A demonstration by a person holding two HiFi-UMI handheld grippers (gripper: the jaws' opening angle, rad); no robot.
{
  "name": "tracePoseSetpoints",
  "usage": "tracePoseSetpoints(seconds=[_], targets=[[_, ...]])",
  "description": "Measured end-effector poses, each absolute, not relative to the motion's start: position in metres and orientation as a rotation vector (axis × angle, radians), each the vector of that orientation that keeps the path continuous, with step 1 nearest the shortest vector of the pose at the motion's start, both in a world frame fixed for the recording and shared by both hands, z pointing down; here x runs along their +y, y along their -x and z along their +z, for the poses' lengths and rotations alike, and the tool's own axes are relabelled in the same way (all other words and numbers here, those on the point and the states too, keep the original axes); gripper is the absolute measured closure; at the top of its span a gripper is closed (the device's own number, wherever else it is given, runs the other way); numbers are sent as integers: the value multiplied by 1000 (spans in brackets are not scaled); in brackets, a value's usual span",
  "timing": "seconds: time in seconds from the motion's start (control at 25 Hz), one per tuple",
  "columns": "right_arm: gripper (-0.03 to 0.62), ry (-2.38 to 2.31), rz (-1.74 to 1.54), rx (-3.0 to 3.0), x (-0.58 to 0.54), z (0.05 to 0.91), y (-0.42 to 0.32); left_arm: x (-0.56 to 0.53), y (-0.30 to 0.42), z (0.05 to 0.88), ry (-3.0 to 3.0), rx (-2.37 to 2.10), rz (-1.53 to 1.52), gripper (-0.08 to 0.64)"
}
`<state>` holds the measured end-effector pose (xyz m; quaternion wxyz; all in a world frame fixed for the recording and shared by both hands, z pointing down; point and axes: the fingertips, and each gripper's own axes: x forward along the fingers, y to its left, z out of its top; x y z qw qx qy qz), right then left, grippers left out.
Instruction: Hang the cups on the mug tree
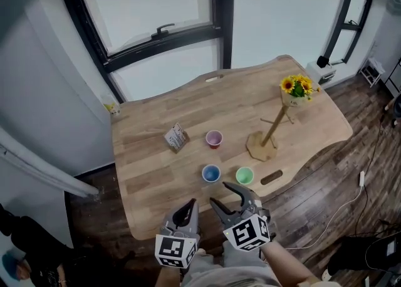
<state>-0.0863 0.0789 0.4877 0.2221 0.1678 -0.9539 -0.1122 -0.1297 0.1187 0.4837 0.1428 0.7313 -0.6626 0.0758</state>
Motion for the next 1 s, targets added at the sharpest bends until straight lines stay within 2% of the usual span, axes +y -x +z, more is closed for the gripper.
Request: tracePoseSetpoints(seconds=[0.72,1.0], targets=[[377,-141,-343,-2253,47,623,128,120,159,520,-1905,-1983,327,555],[423,-162,-331,-2150,28,660,133,125,164,536,-1854,-1975,334,555]])
